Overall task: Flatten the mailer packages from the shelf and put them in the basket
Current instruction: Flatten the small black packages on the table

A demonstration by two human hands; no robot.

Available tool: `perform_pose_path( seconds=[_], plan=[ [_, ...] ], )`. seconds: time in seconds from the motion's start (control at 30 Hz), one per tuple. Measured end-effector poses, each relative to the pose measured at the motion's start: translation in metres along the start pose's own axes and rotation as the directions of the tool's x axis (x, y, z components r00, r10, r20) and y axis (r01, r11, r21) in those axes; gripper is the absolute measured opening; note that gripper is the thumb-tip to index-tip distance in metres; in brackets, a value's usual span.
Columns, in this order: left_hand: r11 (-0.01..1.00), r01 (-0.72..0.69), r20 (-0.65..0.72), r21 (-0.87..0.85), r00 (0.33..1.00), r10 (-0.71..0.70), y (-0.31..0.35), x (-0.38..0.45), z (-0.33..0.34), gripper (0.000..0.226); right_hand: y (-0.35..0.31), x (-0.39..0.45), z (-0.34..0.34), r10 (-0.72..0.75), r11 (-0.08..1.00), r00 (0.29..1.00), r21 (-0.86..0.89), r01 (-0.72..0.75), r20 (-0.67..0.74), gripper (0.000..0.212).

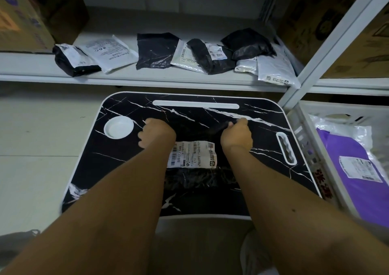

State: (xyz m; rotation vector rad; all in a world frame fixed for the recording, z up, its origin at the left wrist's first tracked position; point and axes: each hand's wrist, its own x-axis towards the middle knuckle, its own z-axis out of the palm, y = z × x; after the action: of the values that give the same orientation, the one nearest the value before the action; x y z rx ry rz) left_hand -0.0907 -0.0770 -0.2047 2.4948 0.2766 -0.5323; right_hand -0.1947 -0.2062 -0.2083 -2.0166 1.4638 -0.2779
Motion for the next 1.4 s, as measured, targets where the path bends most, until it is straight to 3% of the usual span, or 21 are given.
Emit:
perform_pose_path(
  seconds=[0.1,0.2,0.27,0.33,0.43,0.5,0.57,0.67,0.77,0.97,1.03,1.1,1.23,1.33,1.4],
  plan=[
    [0.999,0.001,-0.097,-0.048,0.995,-0.006,-0.007,-0.002,-0.002,0.043,0.004,-0.007,-0.004,0.036,0.997,0.997,-0.064,-0.040,-0.067,0.026],
    [0.992,-0.126,-0.231,0.026,0.964,0.128,-0.007,-0.009,-0.001,0.040,0.002,-0.015,-0.001,0.039,0.994,0.990,-0.095,-0.053,-0.137,0.027],
    [0.951,-0.258,-0.324,0.170,0.897,0.302,-0.009,-0.016,0.002,0.038,0.004,-0.020,0.003,-0.053,0.980,0.971,-0.197,0.007,-0.232,0.037],
    [0.868,-0.387,-0.325,0.312,0.814,0.481,-0.013,-0.027,0.008,0.038,0.007,-0.031,0.007,-0.262,0.937,0.926,-0.302,0.176,-0.273,0.044],
    [0.712,-0.526,-0.159,0.466,0.741,0.652,-0.023,-0.040,0.018,0.045,0.011,-0.048,0.016,-0.535,0.793,0.843,-0.372,0.483,-0.046,0.037],
    [0.596,-0.610,0.030,0.521,0.711,0.702,-0.033,-0.043,0.025,0.053,0.018,-0.055,0.022,-0.585,0.714,0.793,-0.355,0.603,0.170,0.040],
    [0.557,-0.640,0.202,0.529,0.732,0.650,-0.043,-0.042,0.030,0.057,0.028,-0.056,0.026,-0.530,0.699,0.787,-0.362,0.617,0.317,0.049],
    [0.664,-0.525,0.275,0.533,0.849,0.451,-0.048,-0.036,0.028,0.064,0.032,-0.048,0.025,-0.361,0.719,0.837,-0.449,0.530,0.411,0.058],
    [0.751,-0.382,0.234,0.538,0.924,0.302,-0.046,-0.032,0.024,0.076,0.028,-0.042,0.025,-0.213,0.747,0.880,-0.510,0.427,0.425,0.065],
    [0.884,-0.207,0.053,0.419,0.978,0.203,-0.042,-0.025,0.025,0.070,0.025,-0.047,0.028,-0.189,0.788,0.923,-0.509,0.347,0.337,0.074],
    [0.934,-0.201,-0.055,0.297,0.972,0.227,-0.037,-0.016,0.019,0.066,0.022,-0.046,0.026,-0.221,0.818,0.941,-0.477,0.322,0.255,0.065],
    [0.933,-0.300,-0.115,0.200,0.938,0.326,-0.031,-0.005,0.011,0.065,0.019,-0.042,0.024,-0.345,0.805,0.926,-0.461,0.375,0.151,0.053],
    [0.874,-0.422,0.016,0.241,0.902,0.431,-0.013,0.020,-0.005,0.063,0.010,-0.035,0.025,-0.574,0.650,0.765,-0.406,0.642,0.292,0.072],
    [0.808,-0.420,0.080,0.413,0.901,0.427,-0.004,0.025,-0.007,0.037,0.012,-0.030,0.032,-0.489,0.716,0.788,-0.342,0.608,0.375,0.058],
    [0.818,-0.385,0.006,0.428,0.906,0.423,-0.002,0.023,-0.005,0.034,0.016,-0.028,0.038,-0.414,0.767,0.836,-0.356,0.534,0.361,0.055]
  ],
)
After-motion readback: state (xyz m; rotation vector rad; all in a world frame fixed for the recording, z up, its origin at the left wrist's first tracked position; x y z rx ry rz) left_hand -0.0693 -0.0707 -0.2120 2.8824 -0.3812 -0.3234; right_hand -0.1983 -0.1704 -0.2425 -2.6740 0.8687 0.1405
